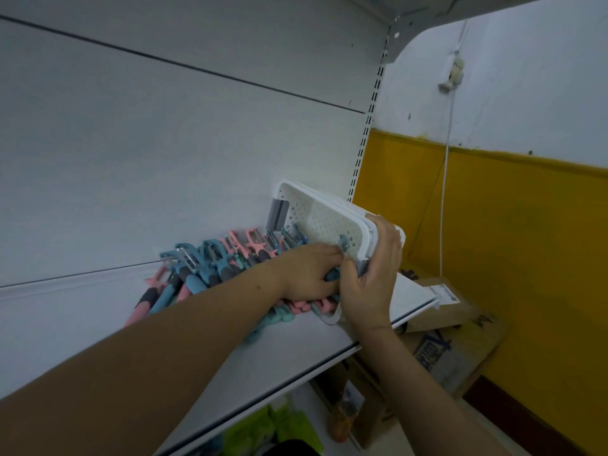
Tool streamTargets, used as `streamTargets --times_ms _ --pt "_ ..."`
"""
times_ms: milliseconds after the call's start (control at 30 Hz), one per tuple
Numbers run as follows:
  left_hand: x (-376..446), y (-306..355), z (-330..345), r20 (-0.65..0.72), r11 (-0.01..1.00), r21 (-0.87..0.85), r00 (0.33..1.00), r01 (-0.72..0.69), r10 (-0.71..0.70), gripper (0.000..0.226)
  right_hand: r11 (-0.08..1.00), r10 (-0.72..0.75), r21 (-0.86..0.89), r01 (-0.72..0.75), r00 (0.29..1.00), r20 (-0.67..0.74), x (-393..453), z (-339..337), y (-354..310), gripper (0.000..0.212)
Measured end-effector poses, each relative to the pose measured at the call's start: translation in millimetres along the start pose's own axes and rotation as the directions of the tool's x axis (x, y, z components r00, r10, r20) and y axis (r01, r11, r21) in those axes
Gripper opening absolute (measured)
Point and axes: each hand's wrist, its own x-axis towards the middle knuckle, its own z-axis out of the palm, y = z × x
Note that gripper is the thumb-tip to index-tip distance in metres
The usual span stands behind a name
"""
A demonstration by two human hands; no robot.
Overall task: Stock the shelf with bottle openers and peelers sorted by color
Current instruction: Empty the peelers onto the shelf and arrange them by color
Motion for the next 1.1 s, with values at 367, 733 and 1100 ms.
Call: streamTargets --times_ms 367,733,1100 --pt "-28.2 -6.4 -14.5 0.102 0.985 0.149 0.989 0.092 -0.108 0.062 1.000 0.010 -0.016 -0.009 0.999 0.037 2.5 -5.6 -4.9 0.058" --pt "-86.0 -19.7 -29.8 0.155 0.960 0.142 0.953 0.241 -0.262 0.063 0.998 0.048 -0.034 -0.047 0.998 0.037 -1.3 -11.8 -6.7 0.057" --pt "-95.3 3.7 -50.8 0.235 0.921 0.058 0.891 0.386 -0.388 0.057 0.972 0.214 0.084 -0.219 0.974 0.069 10.6 -12.1 -16.1 0.046"
